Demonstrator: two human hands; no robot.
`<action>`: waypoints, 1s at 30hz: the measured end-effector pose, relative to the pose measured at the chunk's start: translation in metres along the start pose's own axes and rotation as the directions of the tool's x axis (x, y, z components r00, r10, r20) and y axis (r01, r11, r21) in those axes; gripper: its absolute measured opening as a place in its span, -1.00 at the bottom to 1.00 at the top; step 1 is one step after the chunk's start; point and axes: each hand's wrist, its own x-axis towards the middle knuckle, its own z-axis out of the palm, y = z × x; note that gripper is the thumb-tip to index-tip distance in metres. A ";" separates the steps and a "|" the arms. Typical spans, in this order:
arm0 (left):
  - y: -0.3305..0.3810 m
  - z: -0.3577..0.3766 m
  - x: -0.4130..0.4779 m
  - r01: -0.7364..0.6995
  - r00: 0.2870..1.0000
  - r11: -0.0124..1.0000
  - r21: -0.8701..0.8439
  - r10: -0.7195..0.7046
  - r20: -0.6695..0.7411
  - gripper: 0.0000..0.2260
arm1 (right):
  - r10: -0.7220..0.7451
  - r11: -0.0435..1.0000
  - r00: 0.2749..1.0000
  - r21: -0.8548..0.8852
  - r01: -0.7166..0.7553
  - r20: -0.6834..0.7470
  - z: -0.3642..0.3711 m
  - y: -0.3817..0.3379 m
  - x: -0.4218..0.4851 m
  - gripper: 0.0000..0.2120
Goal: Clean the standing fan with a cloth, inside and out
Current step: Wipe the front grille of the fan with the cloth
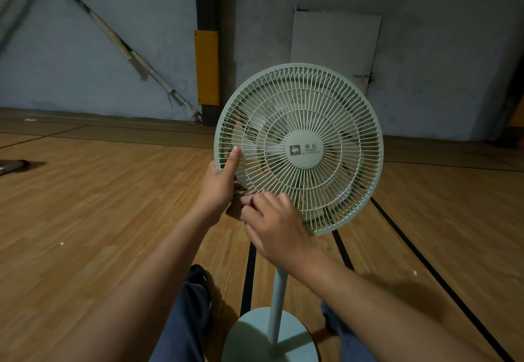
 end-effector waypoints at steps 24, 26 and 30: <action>-0.033 0.008 -0.035 0.113 0.984 0.956 -0.270 -0.070 0.163 -0.29 | 0.159 0.981 0.979 -0.093 -0.172 -0.129 -0.073 0.087 0.048 -0.75; -0.044 0.013 -0.044 0.133 0.975 0.950 -0.283 -0.073 0.211 -0.22 | 0.133 0.988 0.987 -0.072 -0.140 -0.089 -0.075 0.091 0.051 -0.70; -0.053 0.024 -0.056 0.174 0.960 0.933 -0.315 -0.089 0.266 -0.25 | 0.074 0.996 0.997 -0.059 -0.073 0.006 -0.072 0.090 0.050 -0.64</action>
